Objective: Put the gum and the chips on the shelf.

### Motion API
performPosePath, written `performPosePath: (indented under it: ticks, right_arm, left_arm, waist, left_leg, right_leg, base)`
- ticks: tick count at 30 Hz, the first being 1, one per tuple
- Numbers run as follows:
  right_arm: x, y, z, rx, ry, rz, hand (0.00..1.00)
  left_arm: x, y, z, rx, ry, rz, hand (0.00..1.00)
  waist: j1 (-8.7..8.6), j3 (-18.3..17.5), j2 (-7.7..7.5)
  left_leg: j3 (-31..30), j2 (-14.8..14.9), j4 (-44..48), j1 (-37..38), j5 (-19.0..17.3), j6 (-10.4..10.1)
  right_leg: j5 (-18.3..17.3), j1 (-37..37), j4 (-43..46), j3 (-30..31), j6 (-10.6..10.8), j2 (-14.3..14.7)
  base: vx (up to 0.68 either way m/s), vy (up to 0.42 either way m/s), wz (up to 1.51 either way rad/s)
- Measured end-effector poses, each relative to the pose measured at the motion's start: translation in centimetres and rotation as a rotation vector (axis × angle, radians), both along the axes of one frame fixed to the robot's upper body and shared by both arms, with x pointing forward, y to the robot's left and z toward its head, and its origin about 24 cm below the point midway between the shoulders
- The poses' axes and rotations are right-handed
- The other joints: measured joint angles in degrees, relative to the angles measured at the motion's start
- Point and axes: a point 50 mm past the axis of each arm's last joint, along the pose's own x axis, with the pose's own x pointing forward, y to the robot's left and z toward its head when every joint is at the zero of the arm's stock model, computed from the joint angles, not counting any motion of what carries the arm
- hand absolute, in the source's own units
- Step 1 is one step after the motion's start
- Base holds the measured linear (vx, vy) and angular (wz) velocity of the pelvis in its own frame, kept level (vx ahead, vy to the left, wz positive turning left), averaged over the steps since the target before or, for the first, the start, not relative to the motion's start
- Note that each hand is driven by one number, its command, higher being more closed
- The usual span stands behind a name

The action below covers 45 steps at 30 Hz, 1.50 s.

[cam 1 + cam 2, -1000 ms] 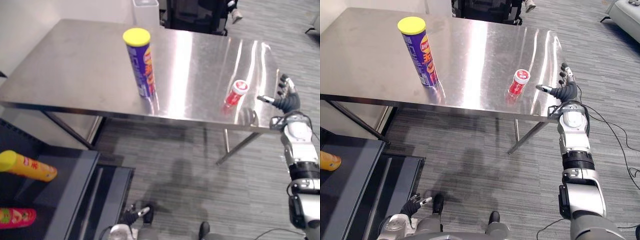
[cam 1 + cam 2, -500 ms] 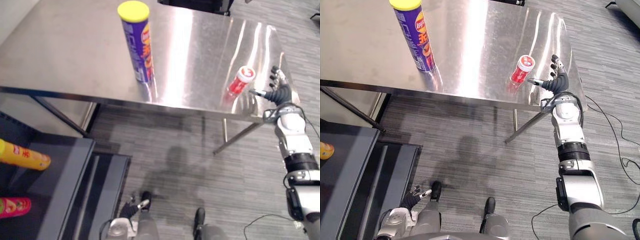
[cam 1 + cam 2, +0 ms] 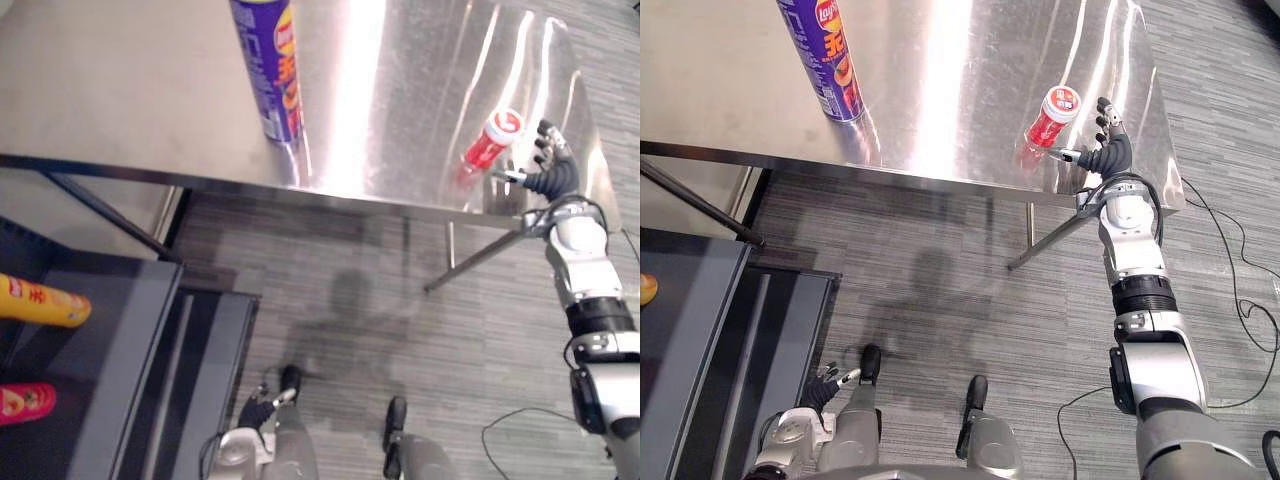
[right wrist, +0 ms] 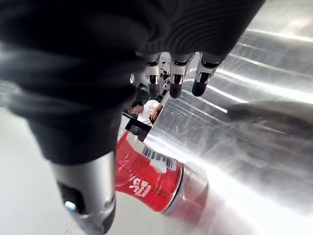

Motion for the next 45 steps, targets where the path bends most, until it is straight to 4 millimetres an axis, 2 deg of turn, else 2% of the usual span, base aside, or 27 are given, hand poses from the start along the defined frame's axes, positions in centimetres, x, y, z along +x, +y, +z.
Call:
performPosePath:
  ticks: [10,16,25,26,31,36,45]
  right_arm:
    - [0.7,0.6,2.5,0.019,-0.057,0.001,0.0]
    - [1.2,1.9,4.3,-0.01,-0.095,0.036,0.0]
    - [1.3,2.7,6.6,-0.053,-0.144,0.055,0.0]
    - [1.3,2.6,7.0,-0.057,-0.154,0.053,1.0]
    - [1.3,2.7,7.2,-0.059,-0.157,0.054,1.0]
    - [1.4,3.0,8.3,-0.061,-0.183,0.062,1.0]
    - [1.5,3.4,8.2,-0.075,-0.179,0.071,1.0]
  left_arm:
    - [1.3,0.0,0.6,-0.014,-0.044,0.023,0.0]
    - [1.7,0.1,0.8,-0.014,-0.055,0.031,0.0]
    - [2.1,0.3,1.0,-0.008,-0.065,0.032,0.0]
    - [2.2,0.3,1.1,-0.007,-0.069,0.032,0.0]
    - [2.5,0.2,1.2,-0.008,-0.078,0.031,0.0]
    - [2.7,0.2,1.3,-0.003,-0.088,0.033,0.0]
    - [2.8,0.5,1.5,0.015,-0.098,0.044,0.0]
  waist:
    - [0.36,2.4,-1.75]
    - [1.16,2.5,-1.77]
    - [1.84,2.5,-1.76]
    - [1.87,2.5,-1.77]
    - [3.0,2.6,-1.83]
    - [3.13,2.7,-2.09]
    - [3.17,3.0,-2.71]
  left_leg:
    - [0.3,0.3,0.0,-1.9,1.1,-0.1]
    - [0.4,1.6,0.0,-2.8,1.7,-0.3]
    - [0.0,3.3,0.0,-4.2,2.2,-1.2]
    - [-0.1,3.4,0.0,-4.7,2.3,-1.2]
    - [-0.1,3.4,0.0,-5.1,2.5,-1.2]
    - [-0.1,3.5,0.0,-5.5,2.7,-1.3]
    - [0.0,3.6,0.0,-5.6,2.8,-1.3]
  right_leg:
    - [0.0,-2.0,-0.6,0.8,0.1,0.4]
    - [0.0,-3.3,-0.4,1.4,0.0,1.5]
    - [0.0,-4.6,-0.4,1.4,0.0,3.1]
    - [0.0,-4.9,-0.5,1.3,0.0,3.2]
    - [0.0,-5.3,-0.5,1.2,0.0,3.3]
    - [0.0,-5.6,-0.5,1.1,0.0,3.4]
    - [0.0,-5.8,-0.4,1.2,0.0,3.5]
  base:
    - [-0.02,-0.005,-0.03]
    - [0.0,-0.022,-0.06]
    - [-0.01,-0.031,-0.02]
    - [0.0,0.0,0.0]
    - [0.0,0.0,0.0]
    - [0.0,0.0,0.0]
    - [0.0,0.0,0.0]
